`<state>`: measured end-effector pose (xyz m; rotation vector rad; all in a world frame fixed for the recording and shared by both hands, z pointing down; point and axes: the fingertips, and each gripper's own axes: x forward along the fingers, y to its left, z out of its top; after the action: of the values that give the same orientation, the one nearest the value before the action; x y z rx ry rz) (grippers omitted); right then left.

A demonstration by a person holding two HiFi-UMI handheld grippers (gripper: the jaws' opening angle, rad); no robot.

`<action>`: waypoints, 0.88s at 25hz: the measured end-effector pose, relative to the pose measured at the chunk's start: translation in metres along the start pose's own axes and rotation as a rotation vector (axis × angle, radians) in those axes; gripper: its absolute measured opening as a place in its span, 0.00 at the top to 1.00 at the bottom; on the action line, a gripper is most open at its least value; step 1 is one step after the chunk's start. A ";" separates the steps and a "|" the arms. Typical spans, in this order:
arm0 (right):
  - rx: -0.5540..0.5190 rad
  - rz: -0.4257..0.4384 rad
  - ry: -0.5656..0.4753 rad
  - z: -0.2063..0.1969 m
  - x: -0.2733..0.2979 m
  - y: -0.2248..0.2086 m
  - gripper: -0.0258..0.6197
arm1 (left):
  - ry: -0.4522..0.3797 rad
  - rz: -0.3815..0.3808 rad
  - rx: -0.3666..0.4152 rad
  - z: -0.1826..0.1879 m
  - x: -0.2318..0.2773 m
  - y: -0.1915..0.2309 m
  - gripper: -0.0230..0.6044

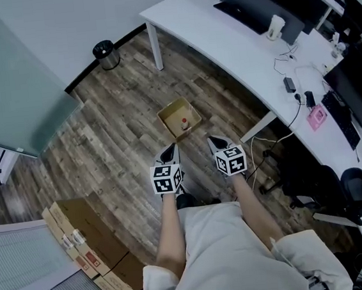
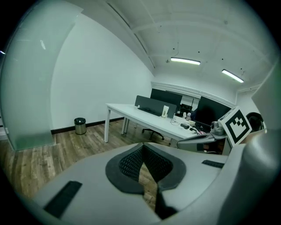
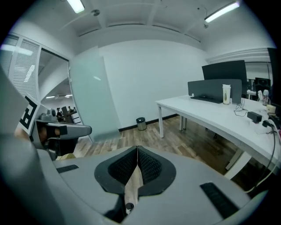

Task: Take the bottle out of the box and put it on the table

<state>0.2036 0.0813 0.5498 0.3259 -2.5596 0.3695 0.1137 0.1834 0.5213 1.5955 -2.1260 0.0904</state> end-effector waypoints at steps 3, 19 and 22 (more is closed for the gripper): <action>0.029 0.001 -0.005 0.012 0.015 0.002 0.90 | -0.011 -0.014 0.004 0.017 0.010 0.022 0.94; 0.166 -0.123 -0.203 0.060 0.060 0.020 0.90 | 0.001 -0.041 -0.002 0.035 0.024 0.122 0.94; 0.209 -0.098 -0.233 0.064 0.062 0.023 0.90 | 0.008 -0.046 -0.015 0.032 0.027 0.130 0.94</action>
<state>0.1152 0.0721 0.5254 0.6005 -2.7224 0.5946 -0.0225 0.1907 0.5333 1.6322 -2.0781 0.0656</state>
